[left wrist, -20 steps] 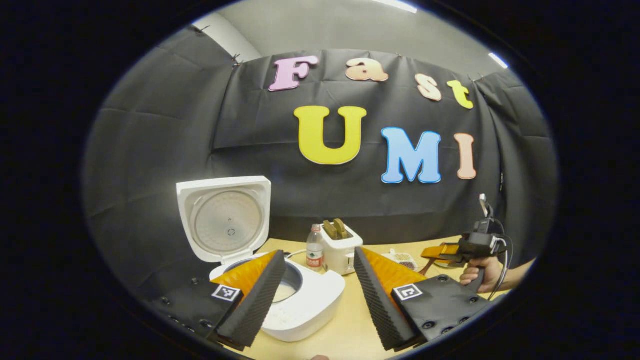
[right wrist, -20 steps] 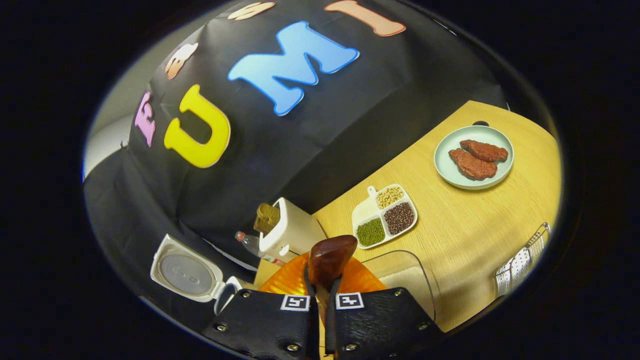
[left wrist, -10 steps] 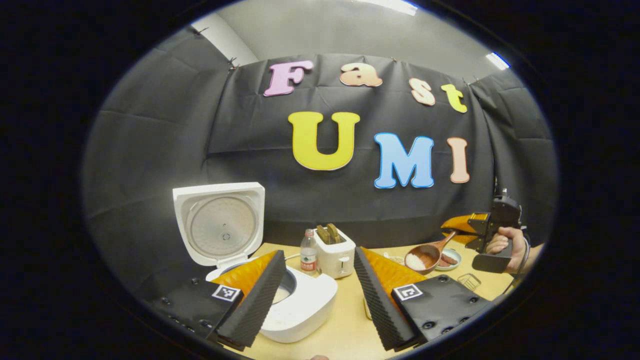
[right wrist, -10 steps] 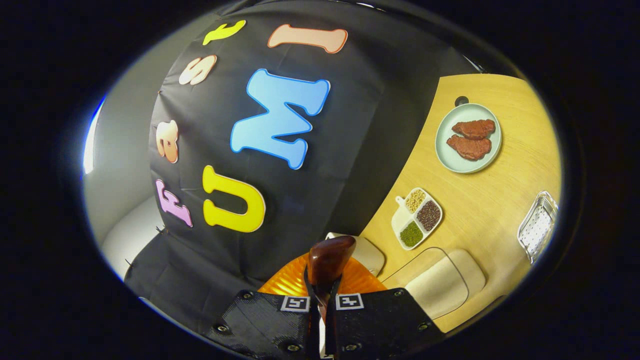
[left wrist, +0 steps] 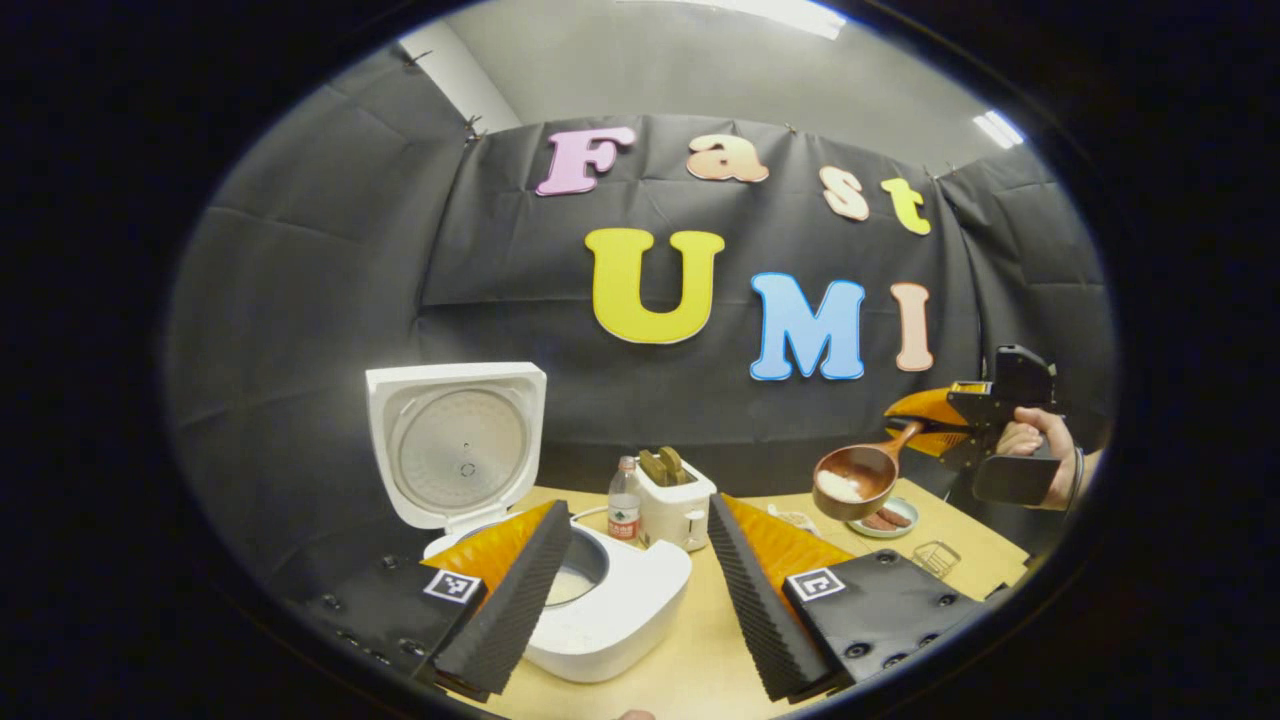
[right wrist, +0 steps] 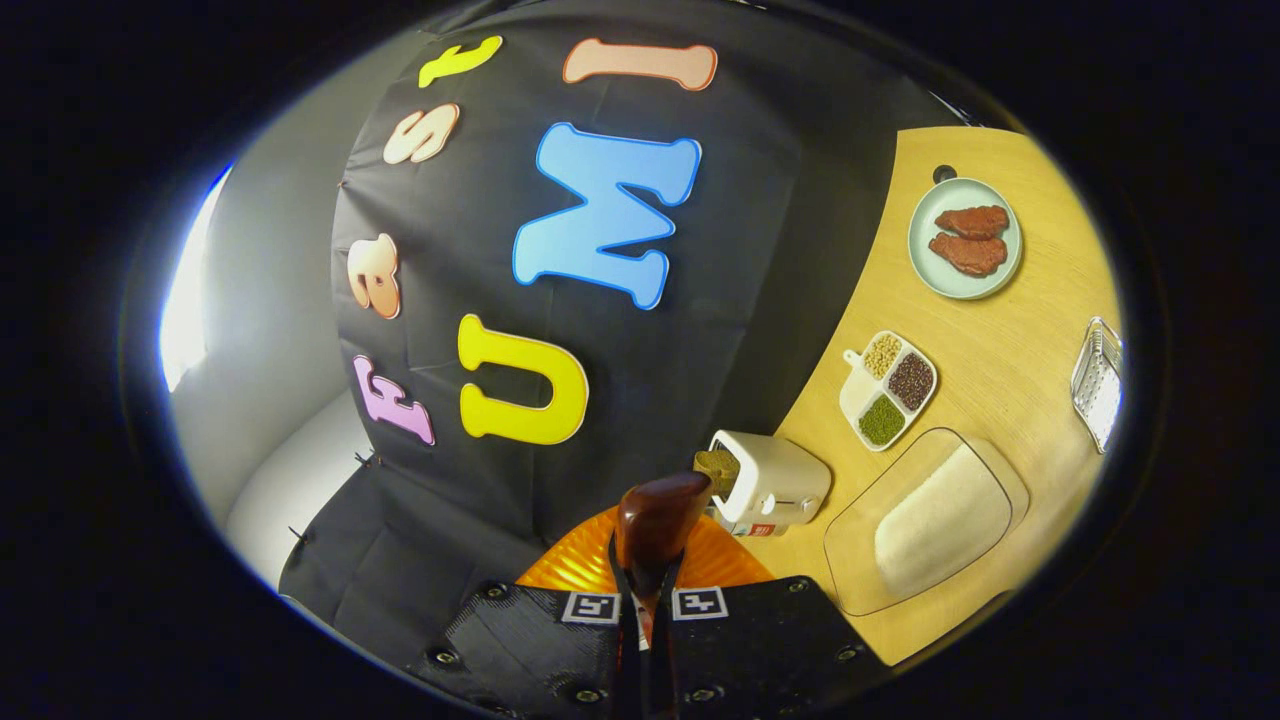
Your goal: Close the left gripper, press the button to open the rice cooker; take a wooden spoon from the chopstick holder with the right hand, scoop a spoonful of rice and pour it into the rice cooker, then put the wooden spoon back into the chopstick holder.
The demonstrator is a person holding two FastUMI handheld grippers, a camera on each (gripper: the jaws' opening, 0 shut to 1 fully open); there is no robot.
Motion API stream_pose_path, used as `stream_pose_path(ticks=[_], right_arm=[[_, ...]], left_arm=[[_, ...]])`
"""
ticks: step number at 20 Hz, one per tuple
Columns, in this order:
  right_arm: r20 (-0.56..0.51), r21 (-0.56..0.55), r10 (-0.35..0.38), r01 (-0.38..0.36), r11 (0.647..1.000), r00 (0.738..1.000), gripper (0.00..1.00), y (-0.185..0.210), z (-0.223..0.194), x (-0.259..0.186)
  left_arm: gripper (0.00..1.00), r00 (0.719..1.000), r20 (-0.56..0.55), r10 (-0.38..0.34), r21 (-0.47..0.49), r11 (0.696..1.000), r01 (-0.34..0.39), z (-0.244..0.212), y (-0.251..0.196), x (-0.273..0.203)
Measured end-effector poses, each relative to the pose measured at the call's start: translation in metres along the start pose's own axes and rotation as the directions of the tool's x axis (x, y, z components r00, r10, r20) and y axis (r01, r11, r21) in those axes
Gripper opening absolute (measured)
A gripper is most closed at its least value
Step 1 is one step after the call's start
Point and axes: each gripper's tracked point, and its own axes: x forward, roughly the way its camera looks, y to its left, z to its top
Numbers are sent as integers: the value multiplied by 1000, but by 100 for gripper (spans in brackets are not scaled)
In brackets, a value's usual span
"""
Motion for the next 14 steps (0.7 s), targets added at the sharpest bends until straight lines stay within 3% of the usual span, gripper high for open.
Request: stream_pose_path(ticks=[1,2,4,7,8,13,14], right_arm=[[-10,2,6,-6,1000,1000,4,5,-7,3],[-21,7,13,-13,1000,1000,4,9,-12,5],[-37,26,31,-30,999,999,5,19,-24,11],[-55,45,50,-48,998,997,4,30,-39,18],[-58,45,54,-51,998,997,4,33,-43,19],[-82,15,66,-65,998,994,4,41,-57,31],[-89,11,67,-66,998,994,5,42,-59,33]], left_arm=[[100,1000,1,0,1,1000,0,-1,4,-3],[95,1000,3,3,2,1000,-3,-3,8,-5],[100,1000,1,-6,1,1000,6,-2,12,-12],[100,1000,-4,-8,19,1000,8,-5,19,-16],[95,1000,-6,-8,26,1000,8,-5,22,-17],[100,1000,-9,-1,28,1000,1,-10,37,-20],[95,1000,-9,2,26,1000,-1,-12,40,-21]])
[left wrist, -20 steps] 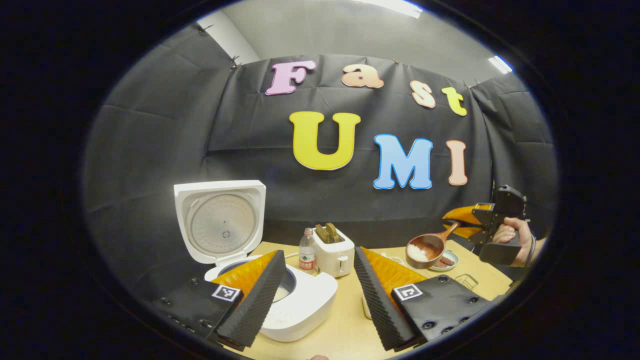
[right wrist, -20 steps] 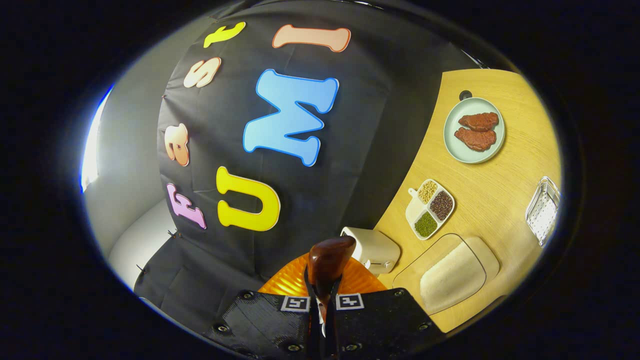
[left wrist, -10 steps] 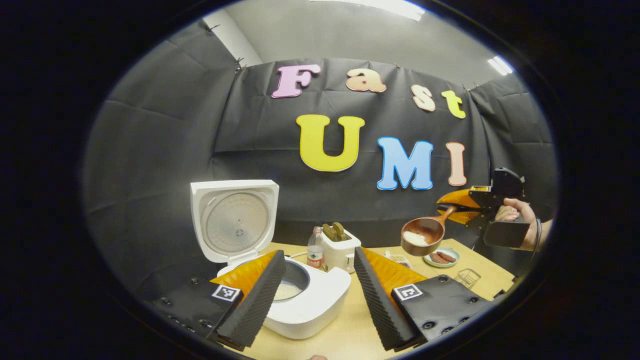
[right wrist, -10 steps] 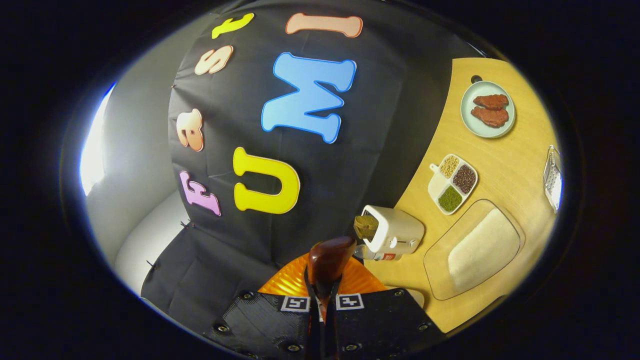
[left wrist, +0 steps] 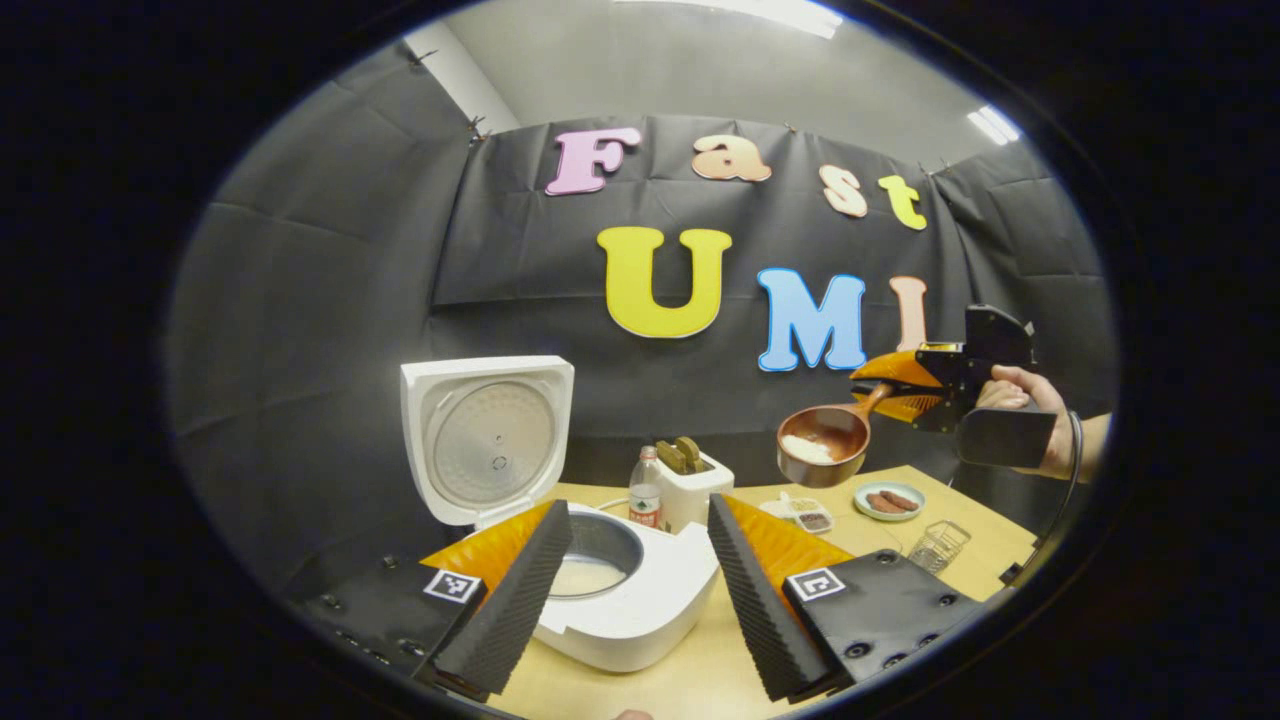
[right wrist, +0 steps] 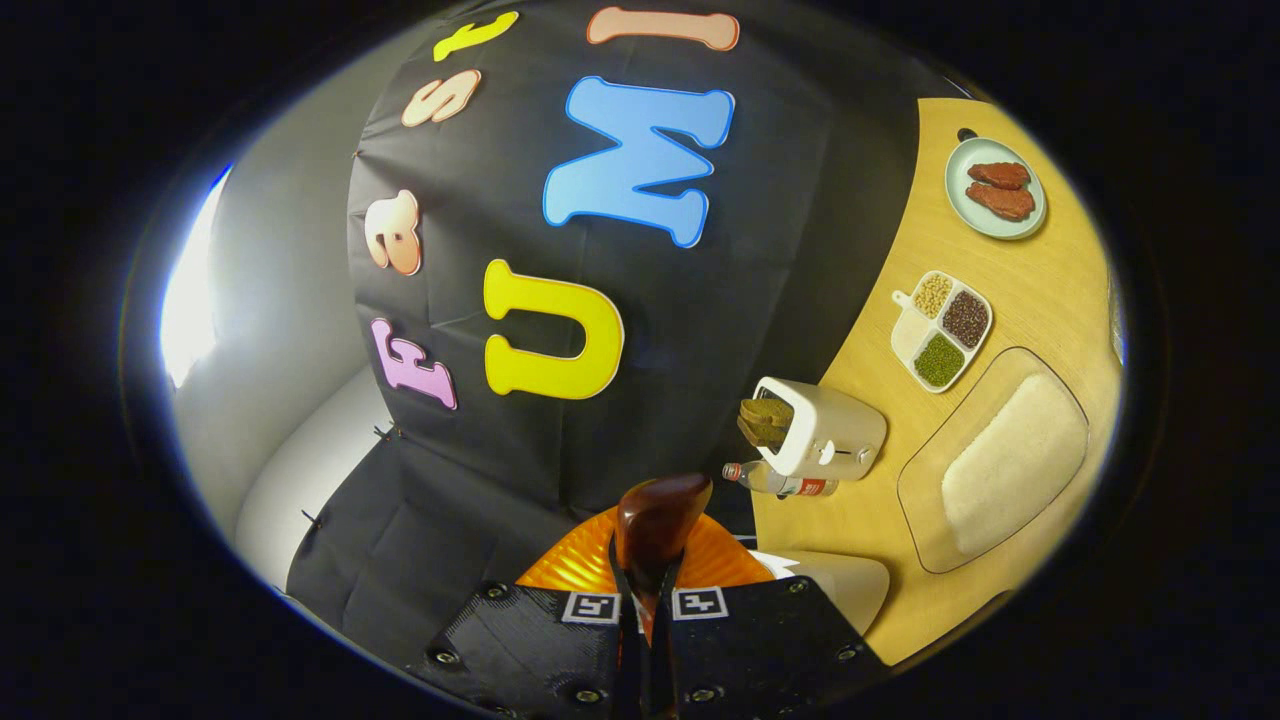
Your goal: Close the left gripper, press the button to open the rice cooker; take a wooden spoon from the chopstick holder with the right hand, scoop a spoonful of rice and pour it into the rice cooker, then put the wooden spoon back into the chopstick holder.
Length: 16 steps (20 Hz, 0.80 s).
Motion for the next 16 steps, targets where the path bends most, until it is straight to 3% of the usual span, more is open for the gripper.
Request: stream_pose_path(ticks=[1,4,9,10,11,12,13,14,15,16], right_arm=[[-8,-9,1,-1,1000,1000,5,2,-3,2],[-33,-44,6,-7,999,999,5,7,-13,20],[-89,-69,13,-19,997,996,4,10,-34,52],[-100,-77,11,-19,997,995,5,9,-37,59],[-111,-82,11,-20,996,994,5,10,-41,65],[-120,-90,11,-22,996,993,5,9,-44,71],[-130,-98,10,-23,995,991,5,9,-47,77],[-136,-108,12,-26,994,991,5,10,-49,83],[-143,-114,11,-28,993,990,4,11,-52,89],[-152,-124,10,-29,992,988,5,11,-55,94]], left_arm=[[100,1000,0,1,0,1000,-1,-1,3,0],[91,1000,-5,12,-1,1000,-12,-7,13,-2],[100,1000,-12,24,-4,1000,-24,-13,22,-4],[95,1000,-15,28,-5,1000,-28,-15,24,-4],[100,999,-18,32,-5,999,-32,-17,26,-5],[91,999,-18,35,-6,999,-35,-17,28,-5],[95,999,-19,38,-6,999,-38,-18,29,-7],[91,999,-19,40,-4,999,-40,-20,30,-7],[100,999,-19,41,-4,999,-41,-19,32,-7],[95,999,-18,40,-5,999,-40,-22,32,-8]])
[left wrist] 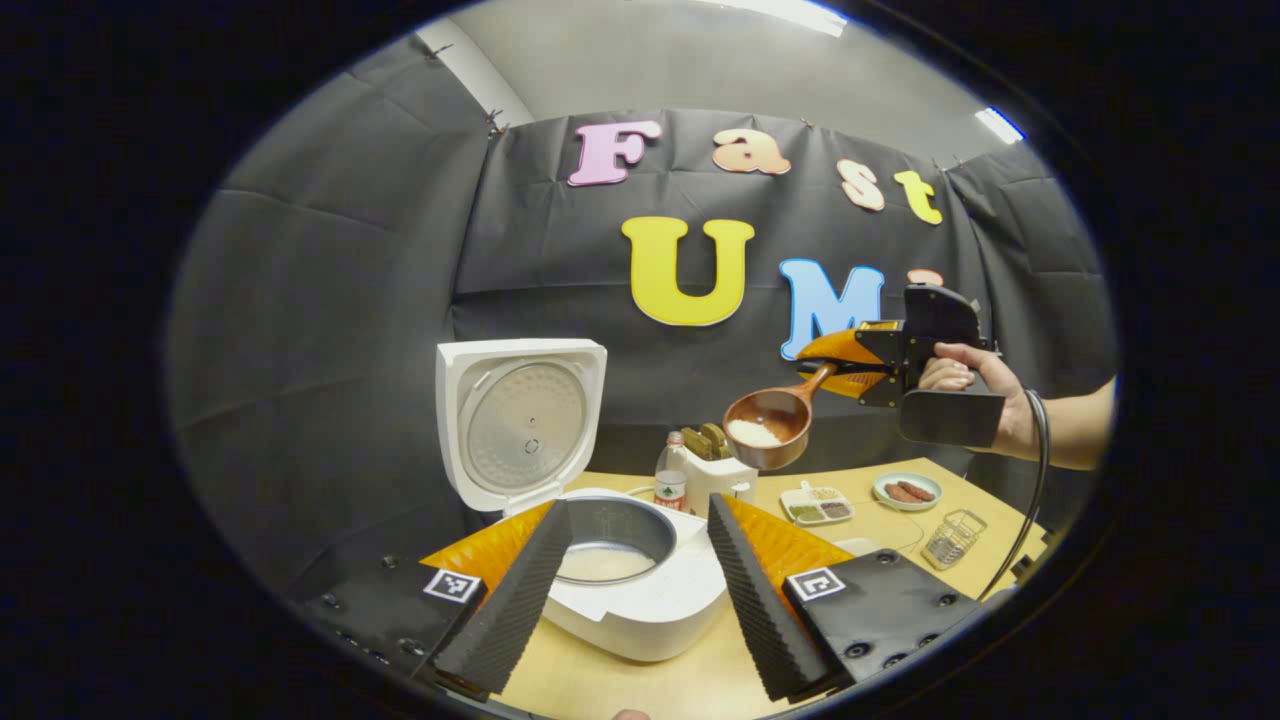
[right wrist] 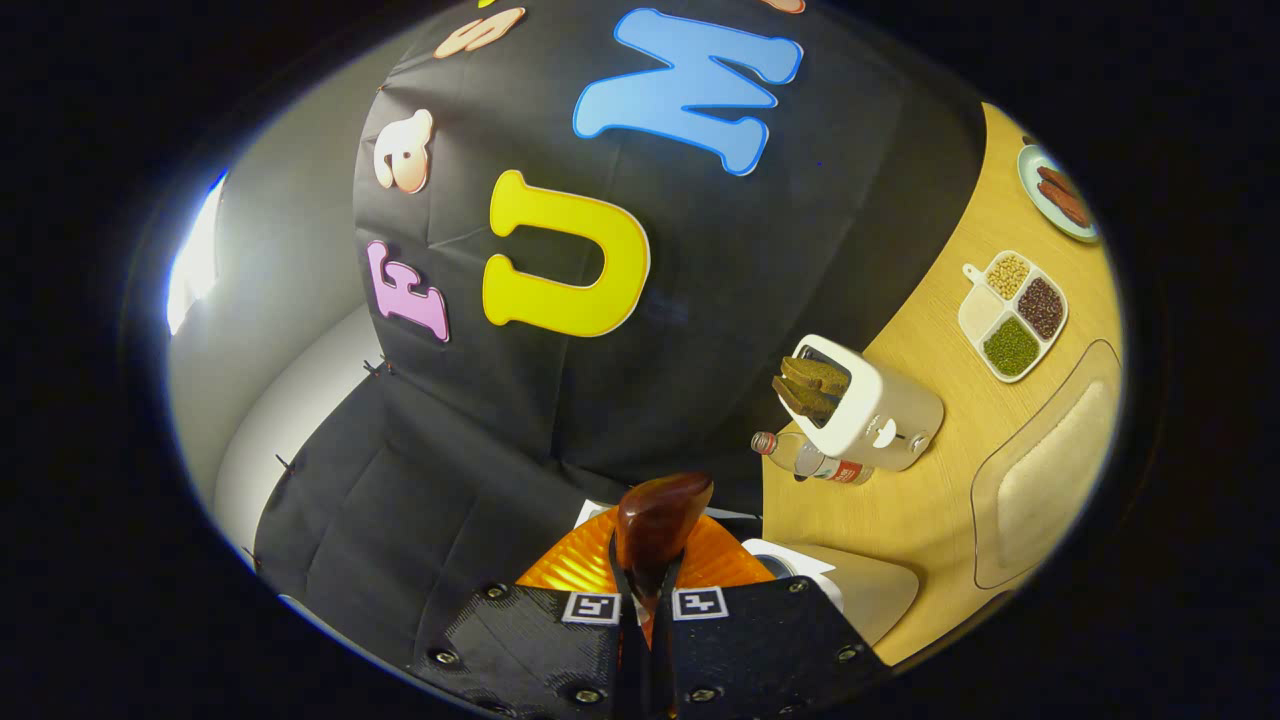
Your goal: Close the left gripper, press the button to open the rice cooker; take a wooden spoon from the chopstick holder with the right hand, scoop a spoonful of rice and pour it into the rice cooker, then put the wooden spoon back into the chopstick holder.
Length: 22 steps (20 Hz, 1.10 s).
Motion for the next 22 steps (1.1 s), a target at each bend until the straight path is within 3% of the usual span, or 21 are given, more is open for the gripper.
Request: stream_pose_path(ticks=[5,6,7,8,9,11,12,13,15,19,21,22], right_arm=[[-53,-70,-11,7,998,999,5,-1,-18,36],[-65,-95,-17,11,995,998,5,-2,-24,45],[-78,-117,-25,16,993,997,5,-3,-29,52],[-92,-142,-32,19,990,995,5,-4,-35,61],[-107,-167,-39,21,986,993,5,-4,-44,68],[-136,-223,-58,26,974,989,5,-4,-57,80],[-145,-258,-68,29,966,987,5,-6,-64,87],[-152,-286,-79,32,958,985,5,-9,-71,97],[-166,-348,-103,40,937,981,5,-14,-80,113],[-176,-497,-142,36,867,974,5,-15,-98,134],[-175,-608,-161,21,793,971,5,-12,-107,144],[-176,-672,-169,7,740,970,5,-10,-113,147]], left_arm=[[95,1000,-10,4,7,1000,-4,-4,3,4],[100,1000,-12,5,6,1000,-5,-5,4,3],[95,1000,-14,8,5,1000,-8,-5,5,3],[100,1000,-17,9,2,1000,-9,-8,5,2],[95,1000,-19,11,0,1000,-11,-10,6,2],[100,1000,-24,16,-6,1000,-16,-12,8,2],[95,999,-25,20,-10,1000,-20,-17,5,2],[100,999,-26,23,-12,1000,-23,-13,9,2],[95,999,-27,31,-13,999,-32,-15,11,1],[95,998,-25,51,-27,998,-52,-17,18,-2],[100,998,-27,60,-31,998,-61,-17,22,-2],[100,998,-27,65,-32,997,-65,-17,22,-3]])
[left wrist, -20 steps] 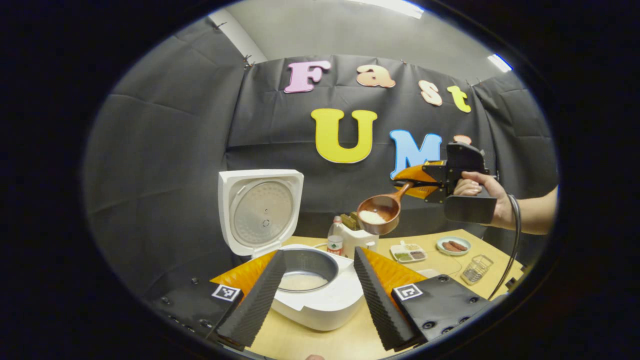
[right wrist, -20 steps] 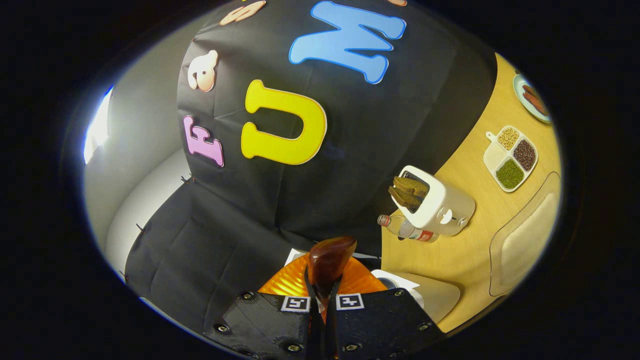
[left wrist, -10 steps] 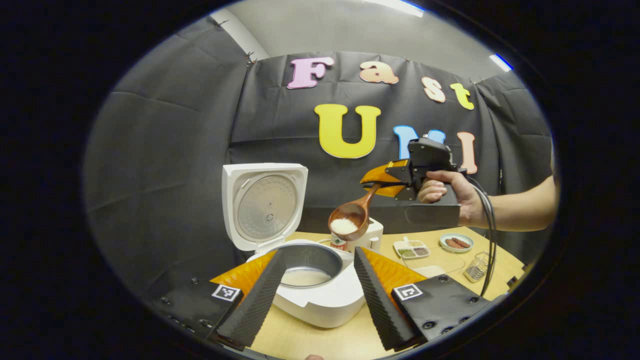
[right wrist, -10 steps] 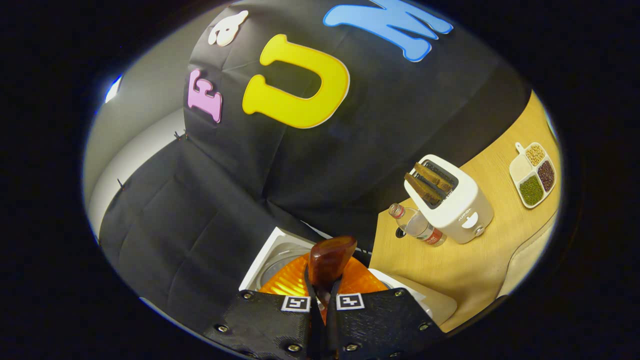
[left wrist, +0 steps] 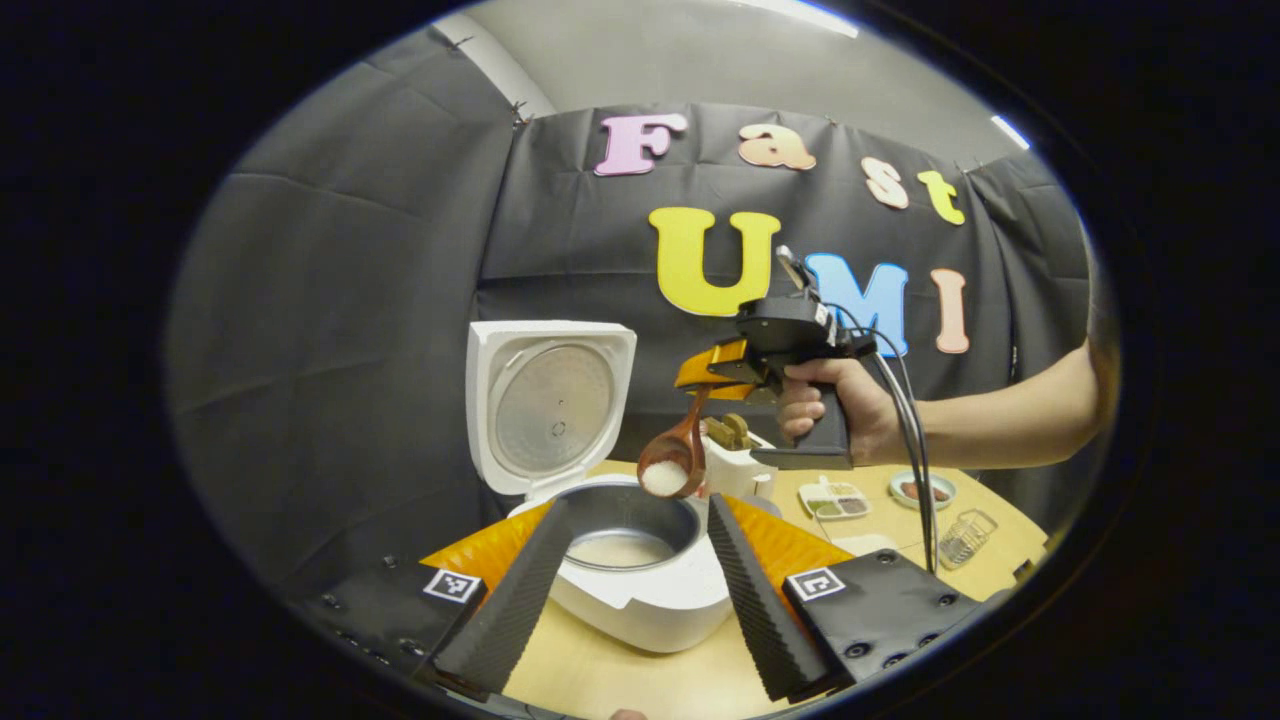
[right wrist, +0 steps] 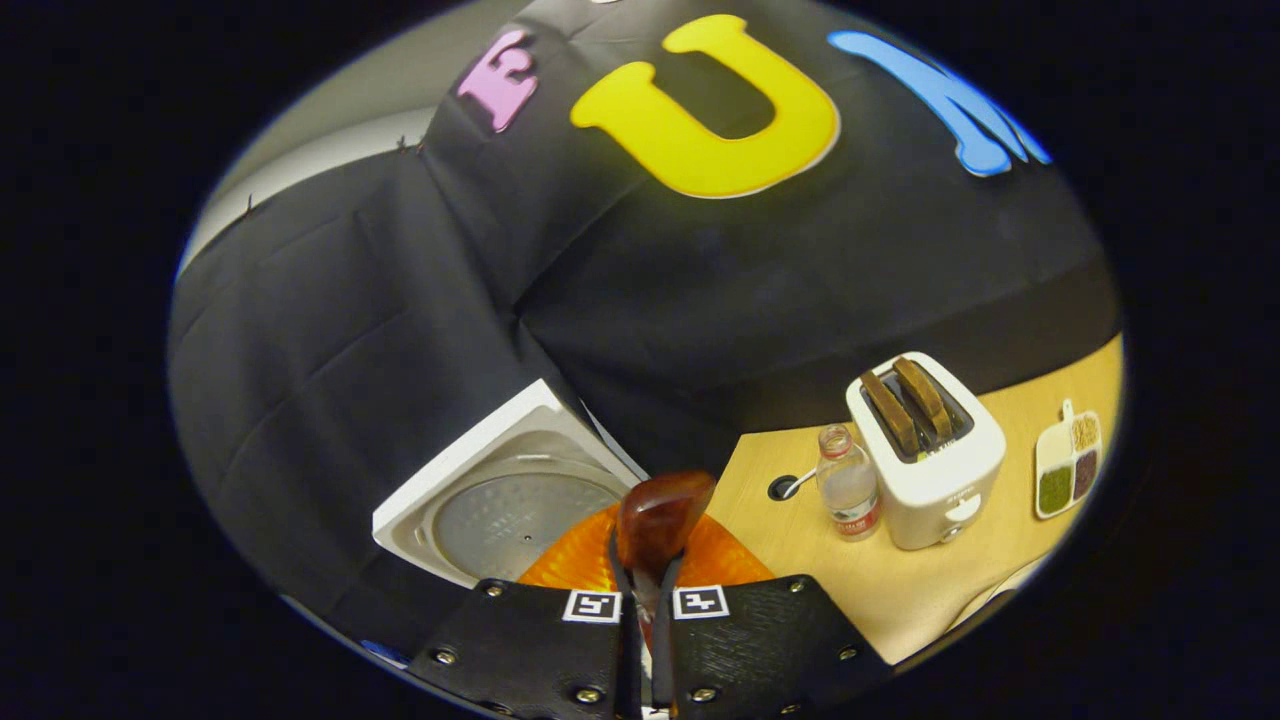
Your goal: Close the left gripper, press the button to open the rice cooker; take a wooden spoon from the chopstick holder with the right hand, scoop a spoonful of rice and pour it into the rice cooker, then put the wooden spoon back into the chopstick holder.
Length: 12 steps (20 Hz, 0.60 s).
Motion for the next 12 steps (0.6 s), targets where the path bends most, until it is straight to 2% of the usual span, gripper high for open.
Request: stream_pose_path(ticks=[2,3,5,6,8,10,12], right_arm=[[-1,-190,2,-2,982,1000,5,13,-3,10],[-6,-285,12,-13,958,1000,5,20,-6,13],[-17,-438,44,-47,898,999,5,40,-7,5],[-22,-496,63,-65,866,998,5,47,-7,1],[-25,-600,99,-94,794,995,5,61,-5,-8],[-33,-701,145,-126,702,989,5,76,-8,-16],[-28,-772,182,-137,621,983,5,89,-7,-24]], left_arm=[[100,1000,3,4,0,1000,-4,-1,1,0],[95,1000,3,6,2,1000,-6,0,1,1],[95,1000,4,10,3,1000,-10,-1,1,0],[100,1000,5,12,1,1000,-12,0,1,1],[100,1000,7,16,-3,1000,-16,0,1,-1],[91,1000,7,20,-4,1000,-20,-1,1,-1],[100,1000,7,26,-7,1000,-26,-1,1,-2]])
